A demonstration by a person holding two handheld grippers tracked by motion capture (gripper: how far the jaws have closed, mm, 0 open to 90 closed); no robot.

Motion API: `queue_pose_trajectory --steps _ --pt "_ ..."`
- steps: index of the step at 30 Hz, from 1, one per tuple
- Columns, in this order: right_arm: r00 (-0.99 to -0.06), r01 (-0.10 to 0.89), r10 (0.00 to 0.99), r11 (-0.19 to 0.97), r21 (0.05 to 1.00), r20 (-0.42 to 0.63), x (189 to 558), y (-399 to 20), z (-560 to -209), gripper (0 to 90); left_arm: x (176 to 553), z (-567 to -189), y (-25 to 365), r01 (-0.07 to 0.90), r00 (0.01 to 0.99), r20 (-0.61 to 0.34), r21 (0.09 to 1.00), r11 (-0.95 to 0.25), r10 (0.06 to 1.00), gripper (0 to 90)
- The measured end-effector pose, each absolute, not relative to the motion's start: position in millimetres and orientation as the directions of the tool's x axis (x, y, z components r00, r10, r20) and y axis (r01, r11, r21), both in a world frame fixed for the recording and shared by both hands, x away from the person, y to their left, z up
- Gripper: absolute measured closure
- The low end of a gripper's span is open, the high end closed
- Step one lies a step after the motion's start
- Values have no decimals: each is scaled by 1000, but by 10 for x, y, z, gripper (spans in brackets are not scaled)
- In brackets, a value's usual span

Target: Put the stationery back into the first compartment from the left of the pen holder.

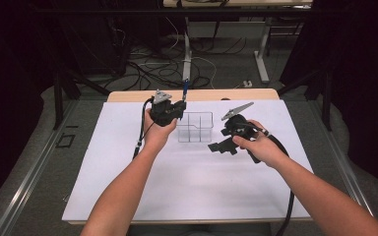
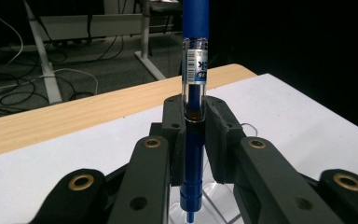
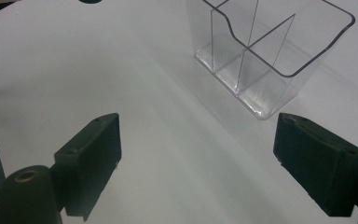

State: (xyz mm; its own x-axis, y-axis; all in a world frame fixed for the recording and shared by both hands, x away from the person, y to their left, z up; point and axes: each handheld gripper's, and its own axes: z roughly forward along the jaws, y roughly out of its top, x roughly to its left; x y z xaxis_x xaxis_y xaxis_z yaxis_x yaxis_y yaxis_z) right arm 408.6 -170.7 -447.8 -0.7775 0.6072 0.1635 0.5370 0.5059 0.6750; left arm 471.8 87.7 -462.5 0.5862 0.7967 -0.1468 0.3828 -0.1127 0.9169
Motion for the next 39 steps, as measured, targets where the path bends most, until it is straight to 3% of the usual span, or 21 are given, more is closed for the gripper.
queue_pose_trajectory --steps 22,27,39 --pt "-780 538 604 514 668 163 4078 -1705 -4491 149 4732 -4820 928 407 573 -127 902 -146 809 780" --pt "-784 533 599 517 670 162 4074 -1697 -4496 149 4705 -4799 940 406 574 -122 901 -151 810 648" --pt "-776 533 612 506 678 154 4056 -1723 -4477 148 4578 -4597 1112 414 587 -181 905 -100 789 435"
